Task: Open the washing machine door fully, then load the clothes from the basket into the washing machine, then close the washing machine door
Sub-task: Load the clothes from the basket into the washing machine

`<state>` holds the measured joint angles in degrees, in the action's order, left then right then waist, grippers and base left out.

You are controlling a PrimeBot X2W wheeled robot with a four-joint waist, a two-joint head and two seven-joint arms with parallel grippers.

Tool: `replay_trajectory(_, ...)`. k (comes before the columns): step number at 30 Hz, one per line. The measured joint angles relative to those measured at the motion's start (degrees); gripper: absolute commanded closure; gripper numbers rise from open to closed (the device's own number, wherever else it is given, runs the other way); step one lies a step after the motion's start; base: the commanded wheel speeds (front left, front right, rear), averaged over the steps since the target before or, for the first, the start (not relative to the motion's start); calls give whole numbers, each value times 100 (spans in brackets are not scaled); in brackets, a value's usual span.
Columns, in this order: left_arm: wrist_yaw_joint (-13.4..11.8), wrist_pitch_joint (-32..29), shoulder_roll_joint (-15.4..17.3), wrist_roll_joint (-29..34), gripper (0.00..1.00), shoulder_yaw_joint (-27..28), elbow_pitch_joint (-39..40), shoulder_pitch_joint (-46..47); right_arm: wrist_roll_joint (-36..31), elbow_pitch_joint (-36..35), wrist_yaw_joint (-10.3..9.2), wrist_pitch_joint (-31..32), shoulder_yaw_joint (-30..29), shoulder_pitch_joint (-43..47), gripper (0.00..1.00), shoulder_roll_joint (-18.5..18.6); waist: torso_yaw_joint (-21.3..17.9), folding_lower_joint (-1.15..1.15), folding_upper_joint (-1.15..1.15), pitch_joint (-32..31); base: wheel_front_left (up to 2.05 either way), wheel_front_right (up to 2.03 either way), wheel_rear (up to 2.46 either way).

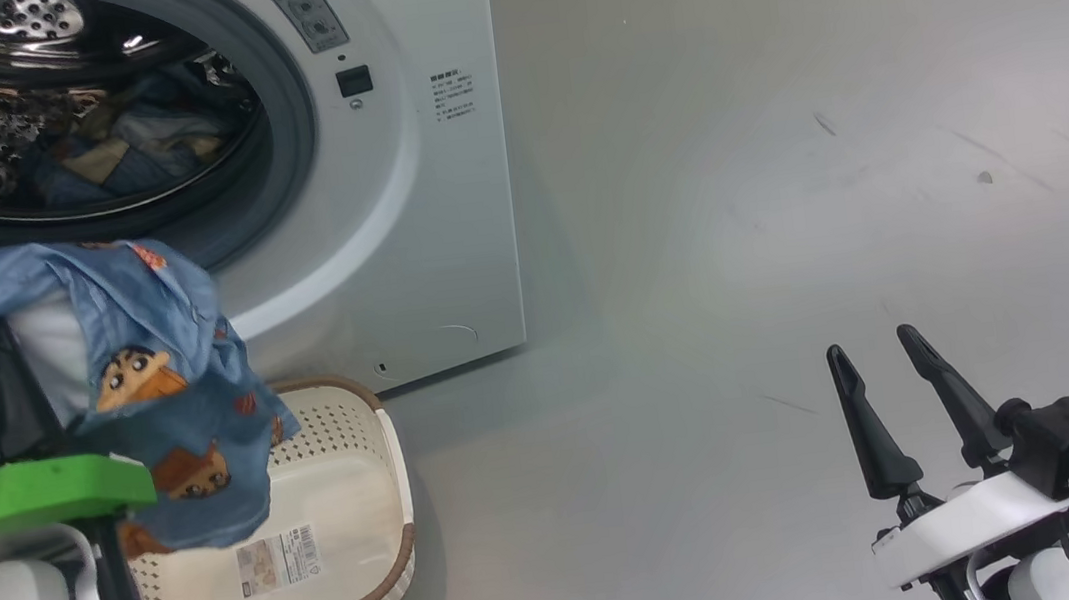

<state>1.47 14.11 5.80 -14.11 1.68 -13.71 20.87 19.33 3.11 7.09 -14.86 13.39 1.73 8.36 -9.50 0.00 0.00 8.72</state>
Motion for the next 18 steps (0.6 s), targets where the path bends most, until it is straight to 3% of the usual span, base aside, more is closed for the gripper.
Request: replay_trajectory(18, -113, -5, 502, 93, 100, 202, -1099, 1716, 1, -20, 0, 0, 238, -443, 0, 14, -542, 0, 0, 934, 0, 0, 0)
